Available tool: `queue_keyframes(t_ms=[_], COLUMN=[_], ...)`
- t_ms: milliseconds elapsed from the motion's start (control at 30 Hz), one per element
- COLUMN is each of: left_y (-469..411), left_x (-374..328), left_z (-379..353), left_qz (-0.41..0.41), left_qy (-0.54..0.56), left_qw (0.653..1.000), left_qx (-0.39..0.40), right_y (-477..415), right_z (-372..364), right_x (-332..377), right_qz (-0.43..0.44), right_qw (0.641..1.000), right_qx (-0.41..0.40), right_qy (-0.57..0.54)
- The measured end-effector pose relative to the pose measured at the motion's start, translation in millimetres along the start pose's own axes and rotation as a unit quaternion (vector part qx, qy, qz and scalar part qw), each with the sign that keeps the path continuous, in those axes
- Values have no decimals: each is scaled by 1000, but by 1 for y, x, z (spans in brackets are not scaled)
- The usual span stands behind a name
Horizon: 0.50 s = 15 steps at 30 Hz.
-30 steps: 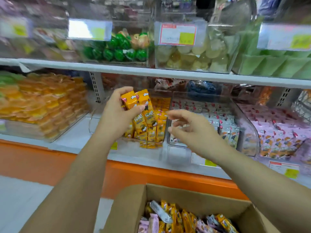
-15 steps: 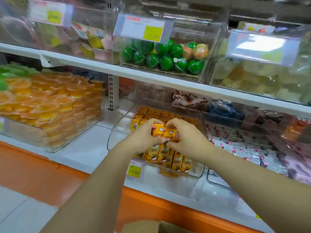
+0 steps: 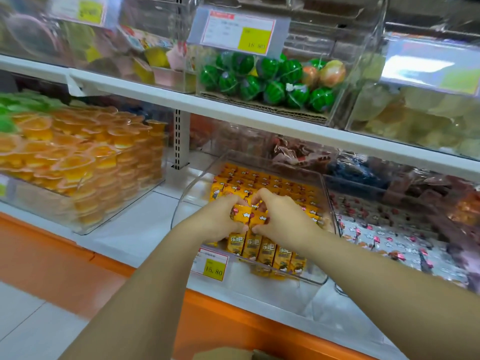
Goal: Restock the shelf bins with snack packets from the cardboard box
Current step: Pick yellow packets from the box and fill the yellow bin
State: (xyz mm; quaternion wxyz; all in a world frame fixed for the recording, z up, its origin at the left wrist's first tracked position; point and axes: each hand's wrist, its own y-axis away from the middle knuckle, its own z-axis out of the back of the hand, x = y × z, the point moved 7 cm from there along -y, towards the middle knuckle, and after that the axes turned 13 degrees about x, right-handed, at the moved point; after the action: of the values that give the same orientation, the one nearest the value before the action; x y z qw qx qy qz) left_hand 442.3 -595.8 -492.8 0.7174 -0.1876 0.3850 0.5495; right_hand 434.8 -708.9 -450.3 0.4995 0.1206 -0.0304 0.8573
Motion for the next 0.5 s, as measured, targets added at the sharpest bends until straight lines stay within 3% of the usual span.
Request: queue_keyframes(t_ms=[200,500], left_y=[-3,18], left_x=[2,-9], left_z=[-5,13], left_qz=[40,24], left_qy=[-57,-106], left_qw=[997,988], left_qx=[-40,-113], right_y=[-3,25], right_z=[-6,12], right_x=[-10,-1], right_qz=[-39,-8], right_qw=[994,995], right_qx=[-6,-69], right_qy=[99,66])
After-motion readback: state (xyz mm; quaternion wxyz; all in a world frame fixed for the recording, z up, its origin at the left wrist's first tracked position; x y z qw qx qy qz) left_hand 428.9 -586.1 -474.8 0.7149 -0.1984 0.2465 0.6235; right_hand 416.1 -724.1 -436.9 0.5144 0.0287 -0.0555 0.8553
